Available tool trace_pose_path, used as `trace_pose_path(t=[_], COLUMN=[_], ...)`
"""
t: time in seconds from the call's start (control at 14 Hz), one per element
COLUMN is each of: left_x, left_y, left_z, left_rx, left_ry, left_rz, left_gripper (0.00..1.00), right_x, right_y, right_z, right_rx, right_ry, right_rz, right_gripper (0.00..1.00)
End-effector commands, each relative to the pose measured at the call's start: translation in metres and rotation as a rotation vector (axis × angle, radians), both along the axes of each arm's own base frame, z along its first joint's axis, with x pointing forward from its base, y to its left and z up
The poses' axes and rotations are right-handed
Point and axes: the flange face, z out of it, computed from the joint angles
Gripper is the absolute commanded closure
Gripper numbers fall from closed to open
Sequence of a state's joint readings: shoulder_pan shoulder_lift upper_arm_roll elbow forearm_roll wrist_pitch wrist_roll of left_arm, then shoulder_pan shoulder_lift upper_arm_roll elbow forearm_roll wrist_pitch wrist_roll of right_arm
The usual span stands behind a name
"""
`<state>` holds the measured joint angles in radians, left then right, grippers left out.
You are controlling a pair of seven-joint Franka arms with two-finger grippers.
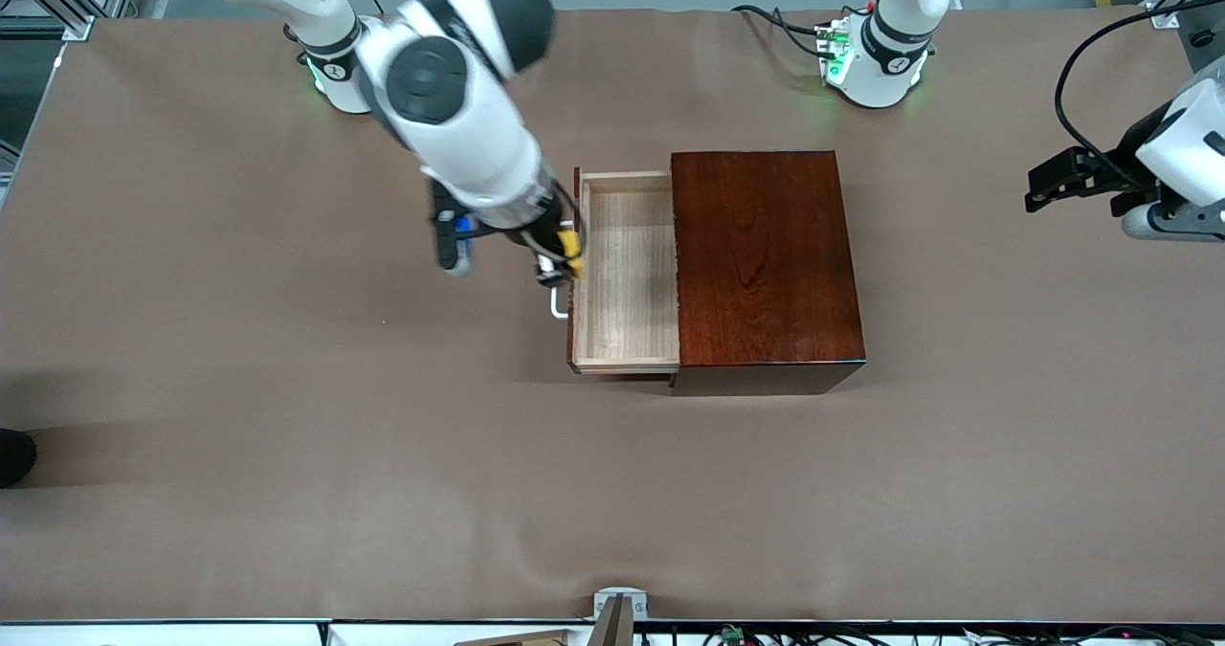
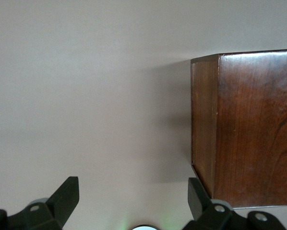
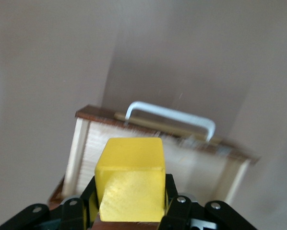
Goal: Open drawer, take yellow block, close drawer
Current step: 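Lift the cube out with the right gripper while the left gripper reaches the drawer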
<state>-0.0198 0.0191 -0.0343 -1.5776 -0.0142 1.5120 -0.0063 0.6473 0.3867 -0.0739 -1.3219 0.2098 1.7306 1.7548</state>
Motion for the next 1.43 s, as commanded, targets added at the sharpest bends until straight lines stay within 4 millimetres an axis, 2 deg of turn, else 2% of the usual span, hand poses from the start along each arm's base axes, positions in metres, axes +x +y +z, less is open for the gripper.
trace_pose_path(t=[0.0, 0.21, 0.36, 0.57, 0.72, 0.86, 0.93, 1.0, 1.15, 1.22, 1.36], left_x=[0.009, 0.015, 0.013, 0.015, 0.018, 0.028, 0.034, 0.033, 0.030, 0.028, 0.025], left_y=[-0.006, -0.015, -0.019, -0.035, -0.056, -0.093, -0.111, -0.136, -0.186, -0.212, -0.264], left_z=[0.001, -0.001, 0.001, -0.002, -0.010, -0.012, -0.020, -0.028, -0.058, -0.070, -0.086], left_rx=[-0.013, -0.015, -0.017, -0.020, -0.032, -0.033, -0.034, -0.030, -0.016, -0.005, 0.017], left_ry=[-0.028, -0.056, -0.057, -0.053, -0.039, -0.044, -0.030, -0.014, 0.036, 0.055, 0.070], left_rz=[0.040, 0.079, 0.071, 0.046, 0.021, 0.022, 0.026, 0.031, 0.059, 0.094, 0.274], left_gripper=[0.00, 0.00, 0.00, 0.00, 0.00, 0.00, 0.00, 0.00, 0.00, 0.00, 0.00], right_x=[0.005, -0.006, -0.011, -0.006, -0.008, -0.015, -0.018, -0.016, -0.007, -0.001, 0.015], right_y=[-0.092, -0.202, -0.278, -0.368, -0.410, -0.447, -0.465, -0.483, -0.505, -0.516, -0.535], right_z=[0.014, 0.019, 0.004, -0.025, -0.055, -0.096, -0.122, -0.148, -0.199, -0.220, -0.253], right_rx=[-0.006, -0.016, 0.004, 0.038, 0.034, 0.019, 0.017, 0.025, 0.040, 0.029, 0.033], right_ry=[0.007, -0.026, -0.028, -0.073, -0.092, -0.123, -0.129, -0.123, -0.101, -0.102, -0.090], right_rz=[0.275, 0.546, 0.700, 0.891, 1.001, 1.063, 1.098, 1.121, 1.128, 1.123, 1.129], right_gripper=[0.85, 0.85, 0.85, 0.85, 0.85, 0.85, 0.85, 0.86, 0.86, 0.85, 0.85])
